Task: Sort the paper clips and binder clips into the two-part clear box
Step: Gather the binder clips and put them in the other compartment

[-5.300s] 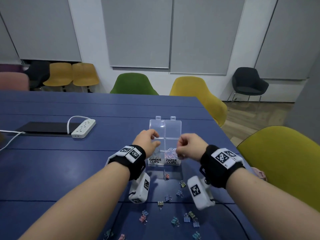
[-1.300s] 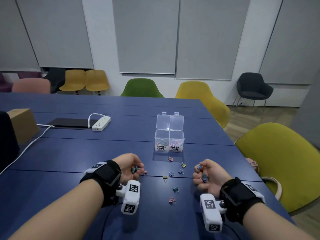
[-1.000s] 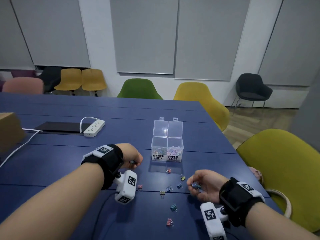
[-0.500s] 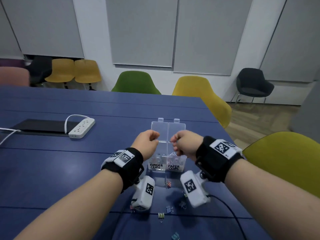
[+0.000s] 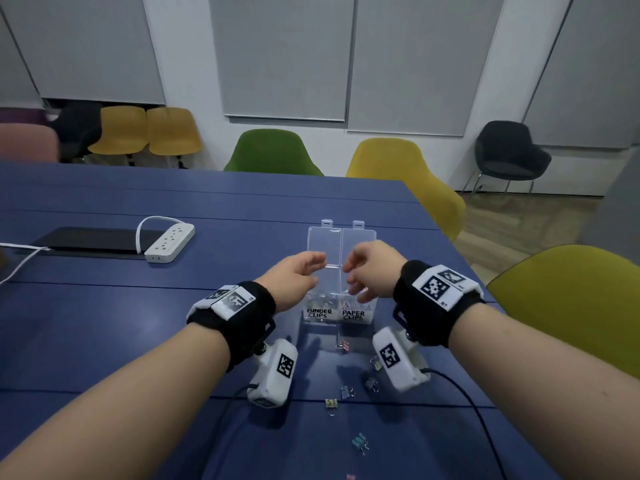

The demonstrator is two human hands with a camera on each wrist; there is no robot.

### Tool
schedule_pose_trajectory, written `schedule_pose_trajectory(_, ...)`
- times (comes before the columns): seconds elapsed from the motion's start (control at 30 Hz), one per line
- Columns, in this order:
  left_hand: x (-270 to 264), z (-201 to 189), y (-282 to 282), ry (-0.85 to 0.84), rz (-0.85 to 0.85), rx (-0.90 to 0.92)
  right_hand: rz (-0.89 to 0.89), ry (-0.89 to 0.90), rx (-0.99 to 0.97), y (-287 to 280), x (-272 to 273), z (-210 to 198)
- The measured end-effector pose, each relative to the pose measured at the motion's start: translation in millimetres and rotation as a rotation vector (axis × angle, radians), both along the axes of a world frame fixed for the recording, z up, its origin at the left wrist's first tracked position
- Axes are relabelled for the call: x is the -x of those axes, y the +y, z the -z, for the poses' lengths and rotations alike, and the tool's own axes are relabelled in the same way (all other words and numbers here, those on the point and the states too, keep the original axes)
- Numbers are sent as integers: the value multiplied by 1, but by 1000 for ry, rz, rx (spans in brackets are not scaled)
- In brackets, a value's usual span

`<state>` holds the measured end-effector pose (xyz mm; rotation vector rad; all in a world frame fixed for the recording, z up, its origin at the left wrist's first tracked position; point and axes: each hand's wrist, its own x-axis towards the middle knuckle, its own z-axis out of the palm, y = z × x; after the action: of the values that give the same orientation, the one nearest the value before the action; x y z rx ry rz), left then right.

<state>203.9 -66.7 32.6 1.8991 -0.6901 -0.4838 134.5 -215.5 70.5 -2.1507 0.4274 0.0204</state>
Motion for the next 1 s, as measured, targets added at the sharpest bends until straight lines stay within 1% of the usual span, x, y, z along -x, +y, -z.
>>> schedule_pose_trajectory(0.07, 10, -2, 12, -179, -58, -87, -104, 141, 167, -10, 20, 15)
schedule_pose_trajectory(0.1, 14, -1, 21, -258, -67, -175, -169, 241, 264, -15, 28, 24)
schedule_pose_trajectory(0.13, 18, 1, 29, -310, -48, -304, -227, 336, 342, -18, 36, 33)
schedule_pose_trajectory(0.17, 23, 4, 38, -316, -8, -464, -277, 415, 428, -18, 43, 39)
schedule_pose_trajectory(0.2, 29, 8, 46, -278, 39, -627, -323, 442, 531, -17, 48, 46)
schedule_pose_trajectory(0.23, 35, 12, 53, -211, 78, -759, -359, 447, 632, -15, 53, 50)
schedule_pose_trajectory(0.27, 43, 15, 58, -134, 103, -831, -376, 431, 680, -12, 57, 52)
schedule_pose_trajectory(0.33, 56, 19, 60, -32, 111, -822, -400, 405, 664, -5, 63, 54)
schedule_pose_trajectory(0.37, 62, 21, 59, -25, 112, -796, -412, 402, 636, -2, 64, 55)
schedule_pose_trajectory(0.4, 69, 20, 56, -55, 127, -794, -421, 407, 608, 3, 67, 54)
schedule_pose_trajectory(0.47, 81, 19, 47, -183, 170, -847, -444, 421, 589, 12, 72, 52)
schedule_pose_trajectory(0.53, 92, 21, 38, -278, 202, -877, -476, 426, 630, 20, 77, 51)
schedule_pose_trajectory(0.63, 106, 27, 24, -375, 217, -859, -475, 398, 672, 29, 81, 55)
schedule_pose_trajectory(0.77, 114, 32, 12, -426, 157, -775, -478, 310, 672, 39, 85, 59)
schedule_pose_trajectory(0.87, 111, 32, 12, -435, 156, -773, -489, 244, 676, 45, 87, 63)
schedule_pose_trajectory(1.0, 100, 42, 20, -391, 82, -722, -497, 278, 675, 43, 81, 66)
